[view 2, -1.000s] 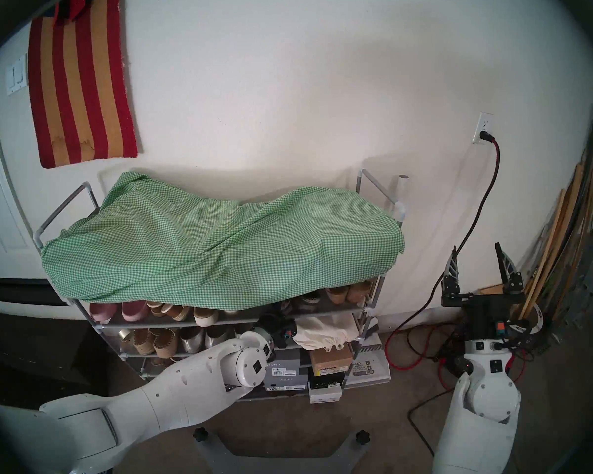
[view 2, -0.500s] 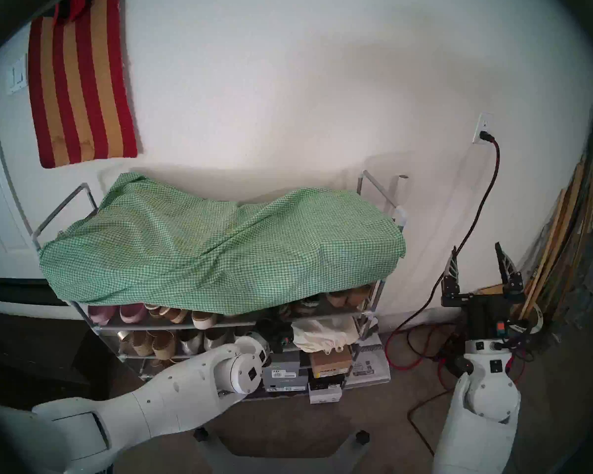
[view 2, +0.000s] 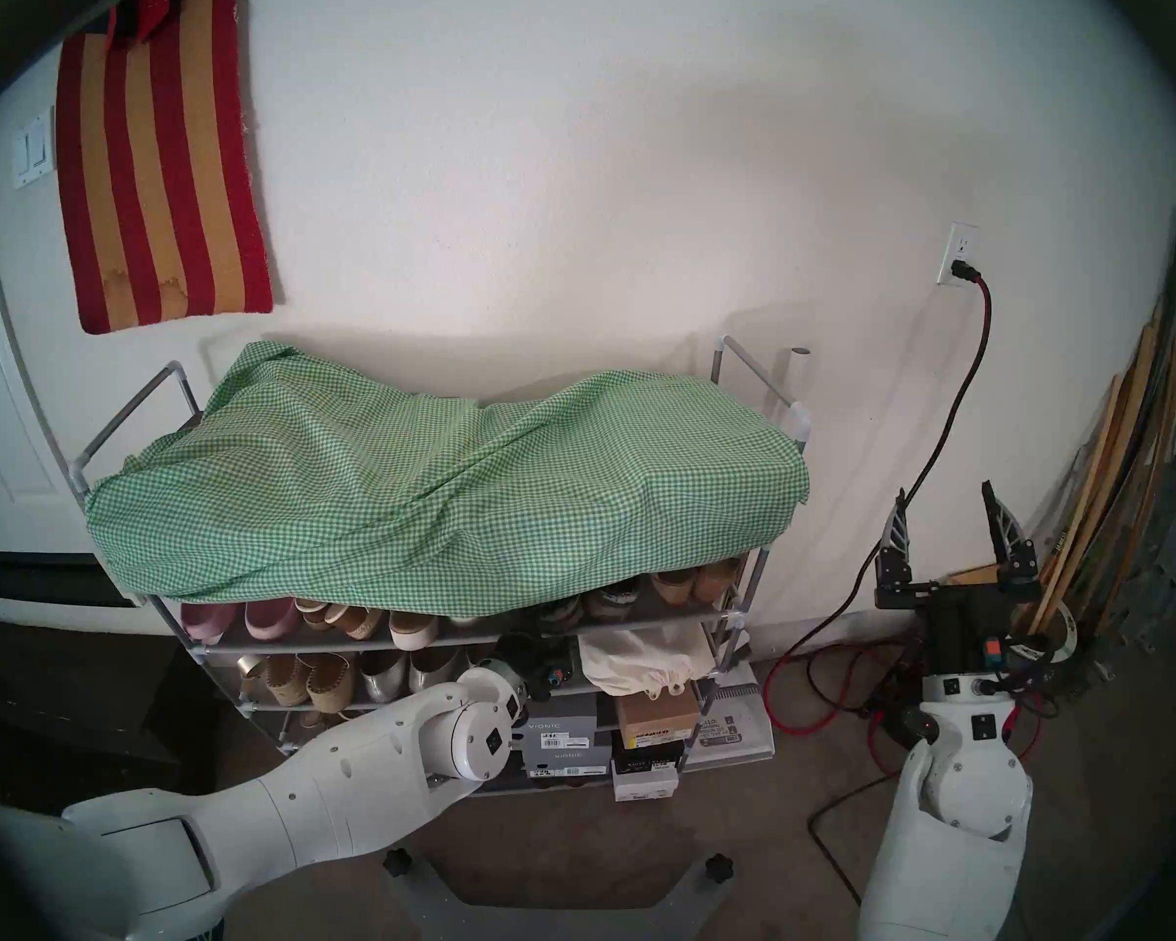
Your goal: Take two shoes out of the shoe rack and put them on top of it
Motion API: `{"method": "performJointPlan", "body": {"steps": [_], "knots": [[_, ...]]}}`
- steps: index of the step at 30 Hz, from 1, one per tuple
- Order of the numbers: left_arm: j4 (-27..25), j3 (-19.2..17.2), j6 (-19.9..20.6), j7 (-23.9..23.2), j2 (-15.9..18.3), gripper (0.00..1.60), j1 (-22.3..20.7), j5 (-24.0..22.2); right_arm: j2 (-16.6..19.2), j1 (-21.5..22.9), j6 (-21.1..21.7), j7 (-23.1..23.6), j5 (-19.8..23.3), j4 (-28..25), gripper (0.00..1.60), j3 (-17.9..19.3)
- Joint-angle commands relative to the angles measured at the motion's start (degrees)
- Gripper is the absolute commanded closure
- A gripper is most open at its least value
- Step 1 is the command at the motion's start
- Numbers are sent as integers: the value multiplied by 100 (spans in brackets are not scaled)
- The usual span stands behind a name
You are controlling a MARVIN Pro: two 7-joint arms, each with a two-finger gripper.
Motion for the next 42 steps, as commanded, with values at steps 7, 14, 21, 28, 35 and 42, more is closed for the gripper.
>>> {"method": "performJointPlan", "body": {"steps": [7, 14, 21, 28, 35, 42], "knots": [[-231, -135, -120, -174, 81, 0, -73, -213, 10, -7, 0, -3, -2, 0, 0, -9], [-909, -183, -186, -431, 338, 0, 9, -363, 10, -6, 0, -2, -1, 0, 0, -9], [-1240, -170, -139, -588, 481, 0, 122, -392, 14, -9, 0, -5, 0, 0, 0, -11], [-1313, -168, -59, -621, 520, 0, 158, -344, 10, -7, 0, -3, -2, 0, 0, -9], [-1149, -126, -17, -612, 488, 0, 99, -203, 10, -7, 0, -3, -2, 0, 0, -9], [-1063, -116, -25, -574, 466, 0, 126, -181, 10, -7, 0, -4, -2, 0, 0, -9]]}}
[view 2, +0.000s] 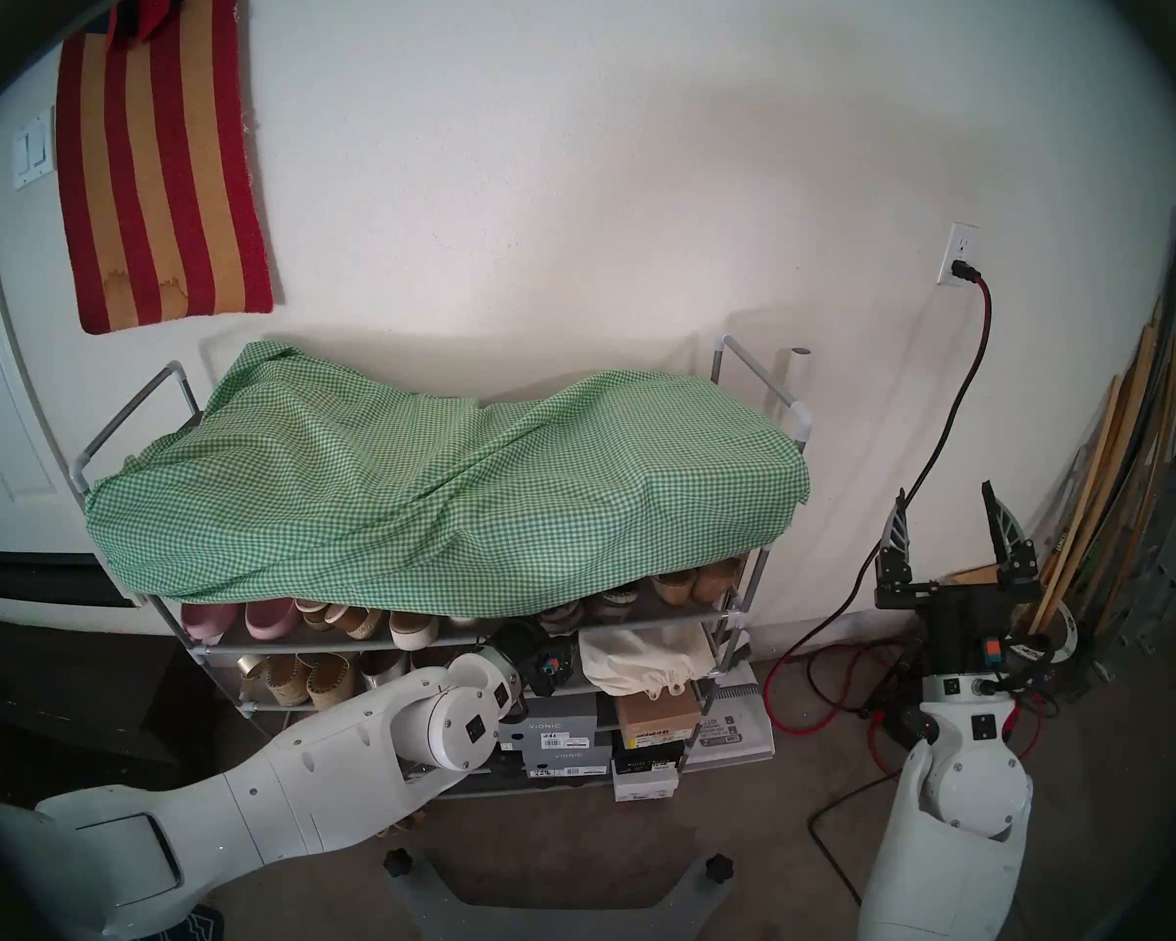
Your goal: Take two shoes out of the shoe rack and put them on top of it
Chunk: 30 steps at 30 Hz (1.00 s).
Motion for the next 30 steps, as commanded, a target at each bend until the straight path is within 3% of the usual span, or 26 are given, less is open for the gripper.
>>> {"method": "performJointPlan", "body": {"steps": [1, 15, 30], "knots": [[8, 7, -23, 59, -49, 0, 29, 1, 10, -7, 0, -3, -2, 0, 0, -9], [-100, 34, 11, 127, -29, 0, 82, 61, 10, -7, 0, -3, -2, 0, 0, -9], [165, -146, 41, 192, -141, 0, -121, -3, 10, -7, 0, -3, -2, 0, 0, -9]]}}
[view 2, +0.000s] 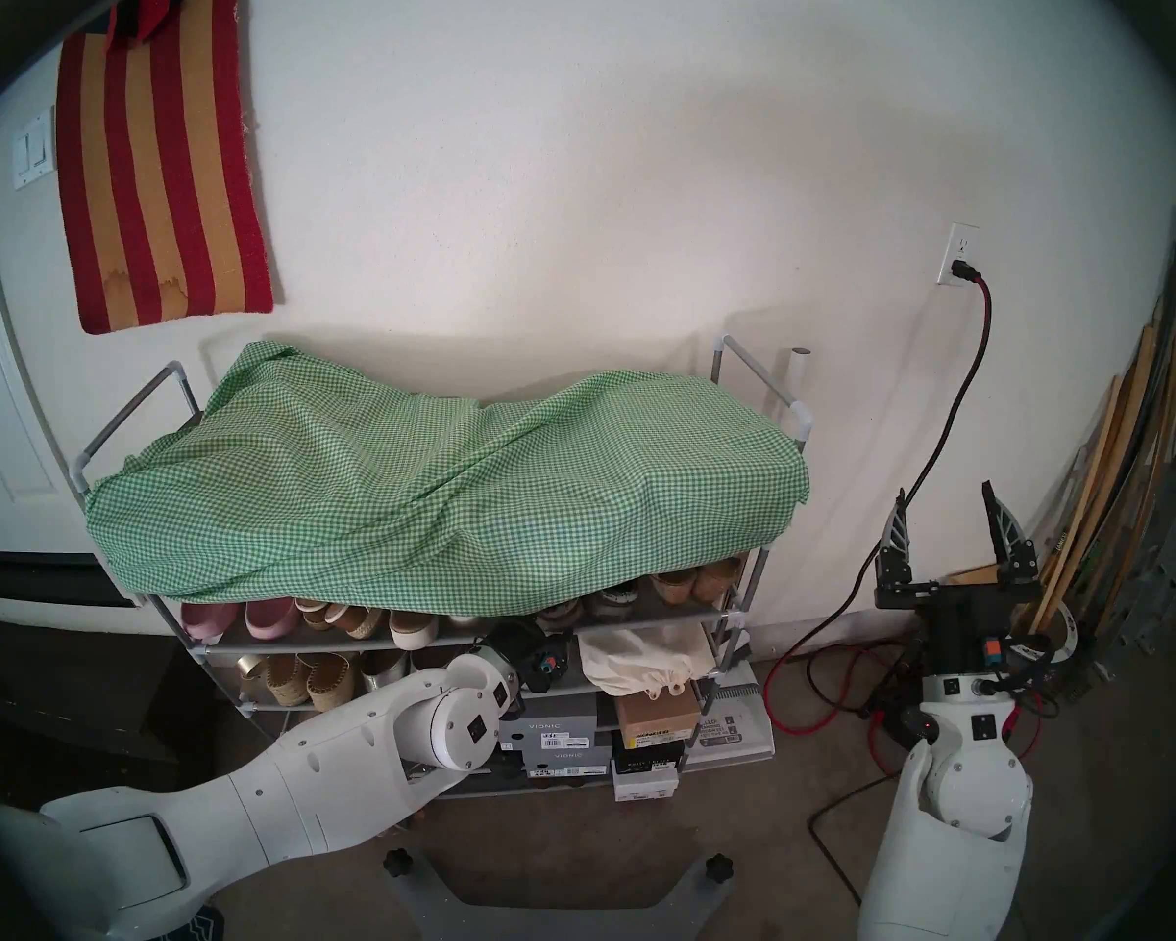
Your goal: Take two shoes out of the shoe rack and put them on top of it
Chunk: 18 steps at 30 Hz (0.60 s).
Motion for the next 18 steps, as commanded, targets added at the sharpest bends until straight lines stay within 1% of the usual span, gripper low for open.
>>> {"method": "performJointPlan", "body": {"steps": [1, 5, 11, 18], "knots": [[27, -74, 20, 0, -43, 0, -130, -16, 10, -7, 0, -3, -2, 0, 0, -9], [188, -57, -43, 2, -76, 0, -155, -32, 10, -7, 0, -3, -2, 0, 0, -9], [343, -4, -11, -25, -121, 0, -207, 6, 10, -7, 0, -3, -2, 0, 0, -9], [840, 26, -101, -23, -294, 0, -456, 93, 10, -6, 0, -2, -1, 0, 0, -9]]}}
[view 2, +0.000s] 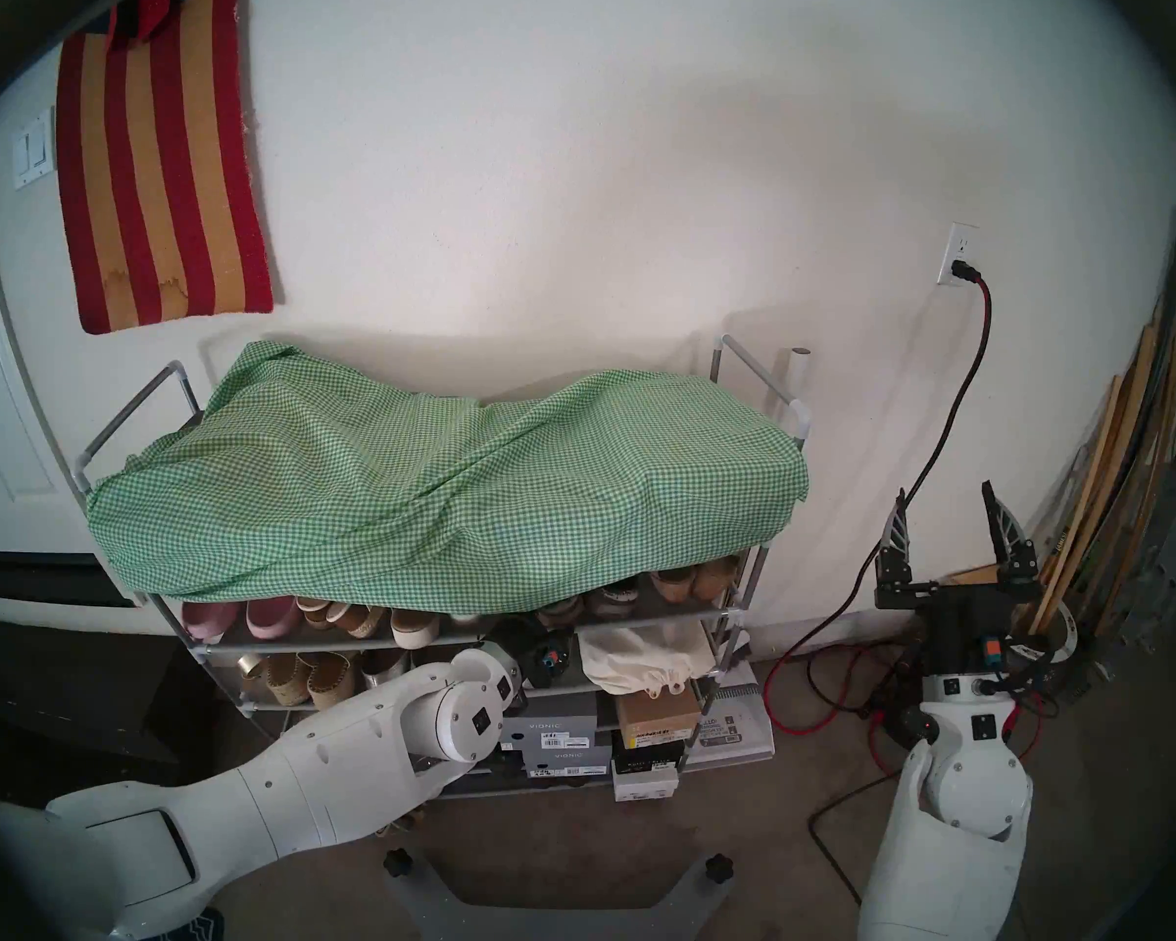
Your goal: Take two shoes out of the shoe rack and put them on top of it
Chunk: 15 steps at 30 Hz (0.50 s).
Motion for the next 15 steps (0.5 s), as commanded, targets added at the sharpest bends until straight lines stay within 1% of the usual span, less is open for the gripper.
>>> {"method": "performJointPlan", "body": {"steps": [1, 6, 15], "knots": [[531, -39, -36, -29, -144, 0, -318, 84, 10, -6, 0, -2, -1, 0, 0, -9], [879, -72, -130, -56, -297, 0, -498, 100, 10, -6, 0, -1, -1, 0, 0, -9], [1189, -125, -254, -77, -472, 0, -670, 142, 10, -6, 0, -1, -1, 0, 0, -9]]}}
